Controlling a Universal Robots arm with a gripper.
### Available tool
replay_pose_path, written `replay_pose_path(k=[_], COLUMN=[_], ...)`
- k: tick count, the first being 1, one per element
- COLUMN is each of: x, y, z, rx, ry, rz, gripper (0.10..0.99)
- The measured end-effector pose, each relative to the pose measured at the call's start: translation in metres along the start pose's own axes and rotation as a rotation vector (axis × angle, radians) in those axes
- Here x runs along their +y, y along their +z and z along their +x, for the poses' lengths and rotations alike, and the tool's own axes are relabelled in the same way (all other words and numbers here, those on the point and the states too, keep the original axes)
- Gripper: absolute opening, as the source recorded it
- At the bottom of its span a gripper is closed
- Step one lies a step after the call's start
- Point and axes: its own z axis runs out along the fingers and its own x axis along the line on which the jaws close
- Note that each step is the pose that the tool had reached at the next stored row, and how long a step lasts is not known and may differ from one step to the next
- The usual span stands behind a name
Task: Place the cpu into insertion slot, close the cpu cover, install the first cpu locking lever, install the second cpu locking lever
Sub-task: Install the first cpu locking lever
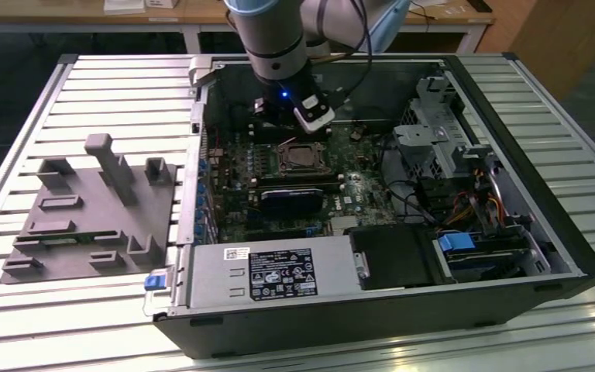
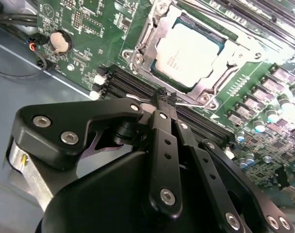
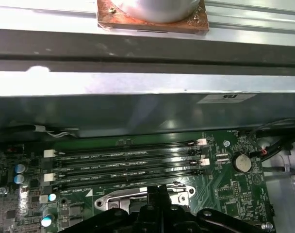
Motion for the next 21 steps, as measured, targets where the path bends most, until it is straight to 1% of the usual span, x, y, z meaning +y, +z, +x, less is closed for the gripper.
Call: replay_pose_path(k=[4,12,16,19,21], x=[0.0005,0.0035,0.0066,0.0095,0.0115], y=[0.0021,0.0052,0.0065,0.0077,0.0088], z=[-0.0056,-0.0057,-0.0053,-0.0048,-0.0044], rx=[0.0032,0.0035,0.0034,0.0031,0.0026], ry=[0.001,0.001,0.001,-0.001,-0.003], rz=[0.0,0.001,0.002,0.007,0.015], gripper=[0.102,0.102,0.102,0.102,0.102])
